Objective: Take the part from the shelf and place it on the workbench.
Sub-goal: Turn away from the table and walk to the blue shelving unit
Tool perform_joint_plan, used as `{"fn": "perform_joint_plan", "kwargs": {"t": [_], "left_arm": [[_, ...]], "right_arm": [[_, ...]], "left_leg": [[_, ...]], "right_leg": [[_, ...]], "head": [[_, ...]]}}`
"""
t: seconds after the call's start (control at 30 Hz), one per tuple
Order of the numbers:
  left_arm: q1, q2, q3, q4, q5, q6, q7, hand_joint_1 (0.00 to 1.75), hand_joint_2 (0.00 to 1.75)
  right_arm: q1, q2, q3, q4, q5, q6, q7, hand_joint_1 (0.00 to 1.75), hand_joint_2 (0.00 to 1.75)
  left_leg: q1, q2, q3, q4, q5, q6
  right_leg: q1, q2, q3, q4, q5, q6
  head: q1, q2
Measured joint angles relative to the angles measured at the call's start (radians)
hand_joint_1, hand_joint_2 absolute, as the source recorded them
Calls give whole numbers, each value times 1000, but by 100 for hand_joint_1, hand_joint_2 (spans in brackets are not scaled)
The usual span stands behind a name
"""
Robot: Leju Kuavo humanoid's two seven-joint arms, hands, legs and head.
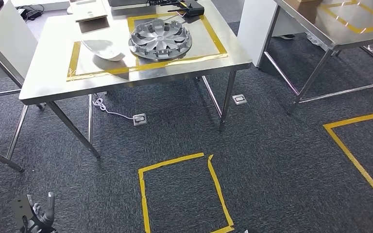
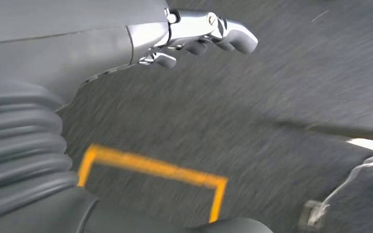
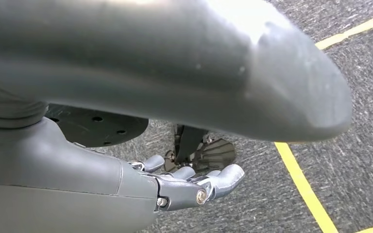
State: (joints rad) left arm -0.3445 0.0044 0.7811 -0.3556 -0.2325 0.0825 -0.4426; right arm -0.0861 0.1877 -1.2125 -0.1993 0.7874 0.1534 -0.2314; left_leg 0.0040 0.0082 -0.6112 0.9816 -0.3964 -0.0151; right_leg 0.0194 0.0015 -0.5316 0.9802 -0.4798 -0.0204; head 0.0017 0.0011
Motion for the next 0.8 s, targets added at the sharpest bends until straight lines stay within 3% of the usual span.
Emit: {"fn": "perform_joint_plan", "kwargs": {"t": [0.1,0.23,0.37,0.53,0.67,0.8], "left_arm": [[68,-37,48,36,34,-33,91,0,175],[167,-97,67,81,-46,118,186,0,175],[234,-133,16,115,-247,311,314,0,175],[263,-148,-69,137,-334,358,400,0,175],[270,-155,-137,149,-441,363,509,0,175],[287,-160,-231,151,-506,337,581,0,175]], "right_arm": [[1,0,-9,0,-18,-2,22,0,0],[3,1,-27,0,-33,-29,53,0,0],[5,4,-37,0,-24,-58,67,0,0],[5,4,-38,0,-16,-66,67,0,0],[6,3,-38,0,0,-94,54,0,175],[14,-1,-4,-3,1,-171,51,0,175]], "left_leg": [[-1,0,0,0,0,0],[-1,1,-1,2,-3,4],[-1,0,-3,3,-3,6],[-1,-2,-4,3,0,9],[-1,-3,-4,3,2,10],[-1,-3,-5,4,2,11]], "right_leg": [[-2,1,-1,0,0,0],[-4,0,-2,0,-2,2],[-5,-1,-2,0,-1,4],[-5,-4,-2,0,0,6],[-5,-4,-2,0,2,6],[-5,-4,-2,0,3,7]], "head": [[0,0],[0,0],[0,0],[0,0],[0,0],[0,0]]}}
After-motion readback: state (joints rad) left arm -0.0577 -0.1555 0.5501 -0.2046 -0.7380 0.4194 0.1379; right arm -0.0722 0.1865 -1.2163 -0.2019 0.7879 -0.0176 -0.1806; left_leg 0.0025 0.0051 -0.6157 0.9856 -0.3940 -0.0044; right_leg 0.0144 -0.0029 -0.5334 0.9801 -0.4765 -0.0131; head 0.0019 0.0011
